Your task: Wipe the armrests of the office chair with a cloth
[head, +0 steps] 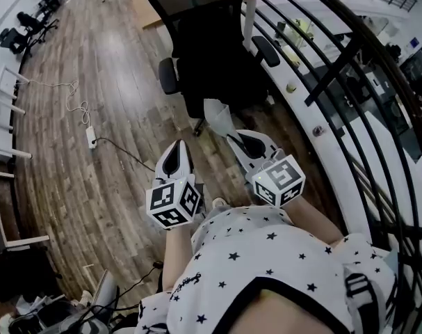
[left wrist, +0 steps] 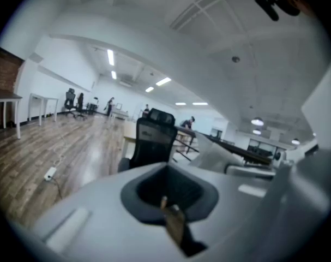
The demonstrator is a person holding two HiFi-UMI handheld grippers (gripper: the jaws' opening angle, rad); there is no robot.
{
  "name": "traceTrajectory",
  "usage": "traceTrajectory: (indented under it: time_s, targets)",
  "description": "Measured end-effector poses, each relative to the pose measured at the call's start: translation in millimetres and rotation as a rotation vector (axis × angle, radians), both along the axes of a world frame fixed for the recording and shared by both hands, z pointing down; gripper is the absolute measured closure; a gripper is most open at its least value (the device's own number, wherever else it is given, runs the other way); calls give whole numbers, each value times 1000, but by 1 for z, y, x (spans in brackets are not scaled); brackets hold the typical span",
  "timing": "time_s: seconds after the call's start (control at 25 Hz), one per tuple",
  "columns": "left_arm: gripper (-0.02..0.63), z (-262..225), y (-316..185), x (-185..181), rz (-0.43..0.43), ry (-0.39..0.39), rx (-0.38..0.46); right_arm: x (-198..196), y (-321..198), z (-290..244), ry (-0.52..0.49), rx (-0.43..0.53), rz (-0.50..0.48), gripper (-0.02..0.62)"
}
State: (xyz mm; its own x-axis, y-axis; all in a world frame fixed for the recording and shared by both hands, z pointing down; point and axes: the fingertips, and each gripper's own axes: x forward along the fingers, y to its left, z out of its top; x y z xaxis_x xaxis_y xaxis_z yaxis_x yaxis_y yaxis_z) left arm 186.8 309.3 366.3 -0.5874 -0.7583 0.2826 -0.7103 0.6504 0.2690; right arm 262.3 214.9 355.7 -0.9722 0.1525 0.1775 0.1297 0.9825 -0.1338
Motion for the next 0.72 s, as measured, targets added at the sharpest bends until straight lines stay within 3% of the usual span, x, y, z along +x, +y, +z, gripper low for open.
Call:
traceTrajectory:
  time_s: [0.48, 0.72]
  targets:
    - [601, 3, 4, -25, 45, -12, -23, -24, 11, 6, -17, -44, -10, 558]
    - [601, 10, 22, -58, 71, -15, -37, -60, 27, 13, -10, -44, 21, 558]
